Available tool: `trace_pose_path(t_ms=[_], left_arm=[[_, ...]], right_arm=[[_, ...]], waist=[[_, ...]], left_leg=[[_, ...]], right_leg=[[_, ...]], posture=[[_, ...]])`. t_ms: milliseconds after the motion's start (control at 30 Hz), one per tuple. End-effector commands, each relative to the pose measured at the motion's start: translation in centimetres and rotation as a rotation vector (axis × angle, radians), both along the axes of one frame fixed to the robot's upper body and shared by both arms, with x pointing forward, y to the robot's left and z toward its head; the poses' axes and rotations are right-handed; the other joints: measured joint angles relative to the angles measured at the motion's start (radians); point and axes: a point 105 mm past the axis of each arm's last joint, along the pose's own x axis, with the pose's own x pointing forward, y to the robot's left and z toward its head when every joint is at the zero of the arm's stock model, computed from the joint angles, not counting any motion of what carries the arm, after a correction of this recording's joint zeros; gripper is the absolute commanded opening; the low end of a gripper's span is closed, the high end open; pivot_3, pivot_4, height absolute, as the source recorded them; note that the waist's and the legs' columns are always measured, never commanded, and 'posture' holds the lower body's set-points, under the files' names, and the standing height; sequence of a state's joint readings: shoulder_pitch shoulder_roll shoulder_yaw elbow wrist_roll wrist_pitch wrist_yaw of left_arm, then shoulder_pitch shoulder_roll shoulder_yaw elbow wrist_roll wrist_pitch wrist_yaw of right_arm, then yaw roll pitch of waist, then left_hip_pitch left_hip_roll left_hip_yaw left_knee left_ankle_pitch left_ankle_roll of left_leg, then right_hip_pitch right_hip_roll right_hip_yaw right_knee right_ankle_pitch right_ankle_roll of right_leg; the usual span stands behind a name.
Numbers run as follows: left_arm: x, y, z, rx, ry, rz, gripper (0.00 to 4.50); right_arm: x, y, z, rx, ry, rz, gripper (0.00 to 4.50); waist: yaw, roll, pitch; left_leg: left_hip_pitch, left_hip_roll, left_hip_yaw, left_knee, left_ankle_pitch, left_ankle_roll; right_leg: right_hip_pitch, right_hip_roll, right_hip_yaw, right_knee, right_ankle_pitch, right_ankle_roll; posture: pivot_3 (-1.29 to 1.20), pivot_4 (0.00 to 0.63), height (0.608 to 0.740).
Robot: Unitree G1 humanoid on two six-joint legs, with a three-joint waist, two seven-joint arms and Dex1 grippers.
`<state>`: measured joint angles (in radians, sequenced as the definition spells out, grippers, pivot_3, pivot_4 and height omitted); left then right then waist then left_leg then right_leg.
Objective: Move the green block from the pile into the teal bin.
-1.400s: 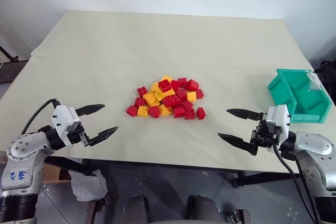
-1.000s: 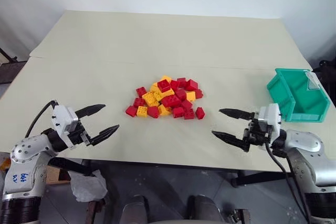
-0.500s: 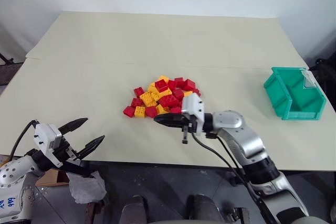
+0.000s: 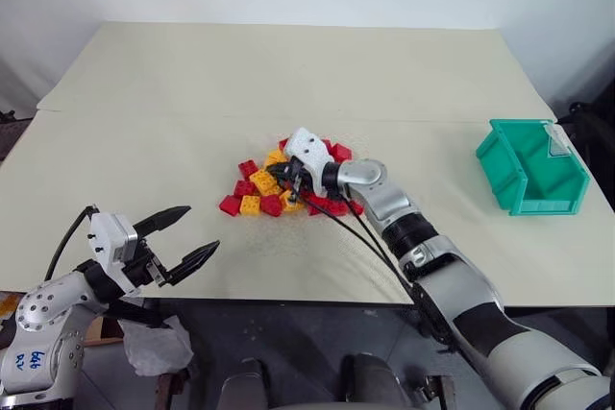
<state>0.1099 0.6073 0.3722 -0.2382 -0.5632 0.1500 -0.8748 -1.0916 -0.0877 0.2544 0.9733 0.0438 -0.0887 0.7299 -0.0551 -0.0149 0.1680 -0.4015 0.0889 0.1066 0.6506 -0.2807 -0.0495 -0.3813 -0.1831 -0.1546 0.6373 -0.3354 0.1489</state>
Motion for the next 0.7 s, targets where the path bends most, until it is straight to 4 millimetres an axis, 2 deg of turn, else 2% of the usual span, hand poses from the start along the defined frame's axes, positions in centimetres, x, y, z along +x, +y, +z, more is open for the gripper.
trace_pose_path(t_ms=[33, 200, 300, 367, 533, 700], left_arm=[[0.0, -0.7, 1.2, -0.009, -0.056, -0.02, 4.5], [0.4, -1.0, 1.2, -0.01, -0.057, -0.034, 4.5], [0.7, -1.3, 1.3, -0.01, -0.061, -0.043, 4.5], [0.8, -1.4, 1.4, -0.011, -0.063, -0.046, 4.5], [0.9, -1.6, 1.3, -0.013, -0.062, -0.052, 4.5], [1.0, -1.9, 1.1, -0.02, -0.054, -0.056, 4.5]], right_arm=[[1.6, -1.4, 2.3, 0.047, -0.077, -0.088, 0.02], [2.1, -2.8, 1.6, -0.02, -0.091, -0.105, 0.02], [0.6, -2.0, 0.4, -0.053, -0.068, 0.017, 0.02], [-0.4, -2.1, -0.7, -0.082, -0.046, 0.08, 0.02], [-1.8, -3.2, -2.0, -0.126, -0.002, 0.125, 0.02], [-4.4, -5.8, -2.8, -0.183, 0.046, 0.18, 0.02]], waist=[[-0.002, 0.0, 0.0], [-0.003, 0.0, 0.0], [-0.007, 0.001, 0.0], [-0.008, 0.001, 0.0], [-0.004, 0.001, 0.0], [0.007, 0.001, 0.001]], left_leg=[[0.0, 0.0, 0.0, 0.0, 0.0, 0.0], [0.0, 0.0, 0.001, -0.001, 0.0, 0.0], [0.0, 0.0, 0.002, -0.001, 0.0, 0.0], [0.0, 0.0, 0.002, -0.001, 0.0, 0.0], [0.0, 0.0, 0.003, -0.001, 0.0, 0.0], [0.0, 0.0, 0.003, -0.002, 0.0, 0.0]], right_leg=[[0.0, 0.0, 0.0, 0.0, 0.0, 0.0], [-0.001, 0.0, 0.001, 0.0, 0.0, 0.0], [-0.002, 0.0, 0.002, 0.0, 0.0, 0.0], [-0.002, 0.0, 0.003, 0.0, 0.0, 0.0], [-0.002, 0.0, 0.004, 0.0, 0.0, 0.0], [-0.002, 0.0, 0.004, 0.0, 0.0, 0.0]], posture=[[0.0, 0.15, 0.74], [0.0, 0.15, 0.74], [0.0, 0.15, 0.74], [0.0, 0.15, 0.74], [0.0, 0.15, 0.74], [0.0, 0.15, 0.74]])
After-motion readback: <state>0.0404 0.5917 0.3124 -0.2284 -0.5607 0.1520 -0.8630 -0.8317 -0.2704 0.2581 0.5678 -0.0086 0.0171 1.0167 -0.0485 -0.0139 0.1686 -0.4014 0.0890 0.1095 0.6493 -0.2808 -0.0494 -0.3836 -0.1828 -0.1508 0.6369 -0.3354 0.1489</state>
